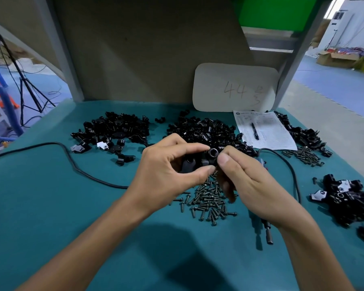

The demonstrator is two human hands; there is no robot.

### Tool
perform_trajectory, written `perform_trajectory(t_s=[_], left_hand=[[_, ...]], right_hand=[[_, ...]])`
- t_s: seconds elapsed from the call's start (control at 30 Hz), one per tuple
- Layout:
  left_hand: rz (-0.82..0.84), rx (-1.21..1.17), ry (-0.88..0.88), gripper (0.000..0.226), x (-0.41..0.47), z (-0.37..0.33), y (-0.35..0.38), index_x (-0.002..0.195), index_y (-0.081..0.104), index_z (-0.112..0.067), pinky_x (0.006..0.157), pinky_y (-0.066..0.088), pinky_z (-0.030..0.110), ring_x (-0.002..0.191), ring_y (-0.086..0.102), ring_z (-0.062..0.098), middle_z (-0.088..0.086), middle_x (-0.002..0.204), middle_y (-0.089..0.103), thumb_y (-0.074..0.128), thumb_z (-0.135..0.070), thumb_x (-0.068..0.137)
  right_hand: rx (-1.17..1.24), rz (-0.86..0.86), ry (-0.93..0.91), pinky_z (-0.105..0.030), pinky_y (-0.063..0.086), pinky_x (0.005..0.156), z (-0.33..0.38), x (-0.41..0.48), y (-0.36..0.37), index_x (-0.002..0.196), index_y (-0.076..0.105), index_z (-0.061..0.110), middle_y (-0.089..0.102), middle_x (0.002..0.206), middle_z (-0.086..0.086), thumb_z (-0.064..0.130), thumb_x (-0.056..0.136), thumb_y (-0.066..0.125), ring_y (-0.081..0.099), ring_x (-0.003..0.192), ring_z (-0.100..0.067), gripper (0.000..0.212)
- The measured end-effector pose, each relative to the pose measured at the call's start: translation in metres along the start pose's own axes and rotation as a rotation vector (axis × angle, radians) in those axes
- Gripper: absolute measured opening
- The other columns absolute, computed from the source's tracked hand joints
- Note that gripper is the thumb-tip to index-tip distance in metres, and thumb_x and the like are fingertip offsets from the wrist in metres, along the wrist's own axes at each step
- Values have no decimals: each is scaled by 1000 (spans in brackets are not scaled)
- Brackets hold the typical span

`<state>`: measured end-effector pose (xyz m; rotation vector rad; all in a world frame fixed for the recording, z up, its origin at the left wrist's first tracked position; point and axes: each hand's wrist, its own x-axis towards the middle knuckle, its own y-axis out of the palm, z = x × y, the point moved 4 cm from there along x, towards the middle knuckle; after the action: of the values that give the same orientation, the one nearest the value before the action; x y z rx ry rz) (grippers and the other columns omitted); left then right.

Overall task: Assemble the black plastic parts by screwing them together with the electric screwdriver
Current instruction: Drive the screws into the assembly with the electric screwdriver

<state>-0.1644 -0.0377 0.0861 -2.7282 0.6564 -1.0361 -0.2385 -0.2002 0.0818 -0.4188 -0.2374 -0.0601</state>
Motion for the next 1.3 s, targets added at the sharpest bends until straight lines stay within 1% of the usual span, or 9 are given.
perform_trajectory(t_s=[0.13,0.27,0.33,0.4,0.5,0.63,0.83,1.13,1.3], left_hand=[[-8,15,-6,34,-1,3,0,107,77,-35,68,56,24,77,67,14,-9,90,64,87,-31,75],[-37,34,-44,32,-3,14,-5,104,77,-35,67,48,14,72,62,6,-13,88,62,86,-35,74],[-41,48,-59,32,-3,19,-6,104,77,-37,66,47,14,71,62,6,-13,88,62,85,-37,74],[-42,62,-70,32,-1,25,-5,105,77,-37,66,47,14,72,61,7,-13,88,62,85,-38,74],[-39,103,-87,33,0,36,-2,106,77,-37,70,45,13,75,61,6,-14,89,62,87,-38,74],[-31,113,-147,33,-8,55,2,104,76,-42,67,45,14,72,60,6,-14,89,62,89,-36,75],[17,147,-220,35,-20,75,12,103,73,-48,63,45,16,71,58,18,-11,88,61,88,-36,75],[41,136,-256,33,-28,79,21,105,76,-42,65,52,29,71,60,19,-10,88,61,88,-33,76],[50,173,-274,34,-40,91,27,107,77,-40,60,43,16,66,57,16,-12,87,60,89,-35,75]], right_hand=[[-167,-50,40,-21,42,52,-16,2,-12,76,57,28,56,64,8,77,95,31,52,57,-7,58],[-700,-363,389,-39,48,74,-87,-1,-70,107,57,23,67,98,3,65,98,43,62,89,-22,45],[-852,-314,658,-44,46,84,-130,-11,-84,125,46,12,59,120,-15,57,99,52,59,103,-37,53],[-828,-215,839,-44,48,83,-164,-18,-87,123,39,10,58,116,-15,59,95,60,60,102,-39,60],[-593,-268,919,-41,48,73,-183,-20,-92,110,46,10,59,95,-9,48,86,73,60,88,-34,52],[129,-543,816,-33,47,53,-189,-24,-90,106,58,3,56,84,-13,21,85,70,52,66,-26,31],[885,-747,498,-30,53,68,-165,-15,-80,108,55,15,67,82,-1,16,90,70,65,66,-13,24],[1246,-1006,300,-23,54,61,-162,-10,-57,93,54,21,65,76,3,50,82,82,64,65,-12,41],[1371,-1198,306,-22,52,57,-173,-4,-38,89,53,20,61,69,4,43,84,79,59,56,-10,36]])
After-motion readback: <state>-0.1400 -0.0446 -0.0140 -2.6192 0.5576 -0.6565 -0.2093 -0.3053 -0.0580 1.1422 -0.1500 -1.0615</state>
